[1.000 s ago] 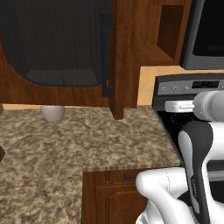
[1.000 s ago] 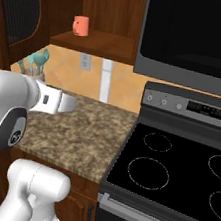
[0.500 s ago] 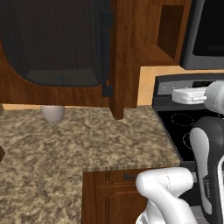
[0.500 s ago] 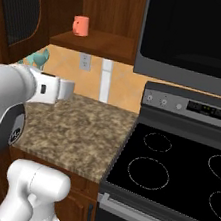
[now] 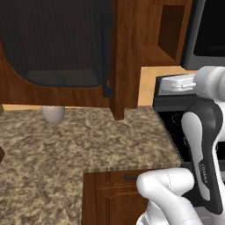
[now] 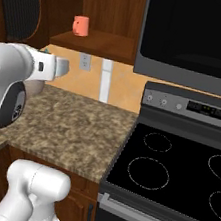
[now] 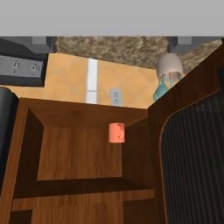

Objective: Gather all objects into one cabinet and sort the glasses and bowls to opposite sides.

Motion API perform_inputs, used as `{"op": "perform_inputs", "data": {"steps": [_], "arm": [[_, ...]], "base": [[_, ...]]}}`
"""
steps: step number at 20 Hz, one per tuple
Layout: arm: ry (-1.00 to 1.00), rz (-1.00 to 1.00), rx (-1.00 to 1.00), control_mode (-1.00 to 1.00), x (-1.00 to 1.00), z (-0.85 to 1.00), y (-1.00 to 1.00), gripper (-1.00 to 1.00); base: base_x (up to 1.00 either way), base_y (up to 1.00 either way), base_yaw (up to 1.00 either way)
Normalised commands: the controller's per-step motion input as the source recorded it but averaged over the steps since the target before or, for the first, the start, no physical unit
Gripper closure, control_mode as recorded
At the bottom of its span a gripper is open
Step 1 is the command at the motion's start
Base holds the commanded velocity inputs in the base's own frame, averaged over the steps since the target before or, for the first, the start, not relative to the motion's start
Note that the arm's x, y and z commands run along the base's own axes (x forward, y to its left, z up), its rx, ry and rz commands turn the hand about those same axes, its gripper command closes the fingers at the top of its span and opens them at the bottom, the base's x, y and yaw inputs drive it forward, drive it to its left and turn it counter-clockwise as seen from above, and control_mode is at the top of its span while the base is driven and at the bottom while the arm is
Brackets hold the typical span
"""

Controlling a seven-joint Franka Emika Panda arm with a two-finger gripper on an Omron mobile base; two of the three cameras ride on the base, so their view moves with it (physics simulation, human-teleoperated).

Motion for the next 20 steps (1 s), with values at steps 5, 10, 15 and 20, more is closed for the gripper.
{"op": "perform_inputs", "data": {"steps": [5, 10, 15, 20], "arm": [[0.0, 0.11, 0.0, -1.0, 0.03, 0.35, 0.0, -1.0], [0.02, 0.22, -0.01, -1.0, 0.34, 0.01, 0.08, -1.0], [0.02, 0.27, 0.0, -1.0, 0.38, 0.01, 0.15, -1.0], [0.0, 0.03, -0.08, -1.0, 0.59, 0.02, 0.24, -1.0]], "base": [[0.0, 0.0, 0.0], [0.0, 0.0, 0.0], [0.0, 0.0, 0.0], [0.0, 0.0, 0.0]]}}
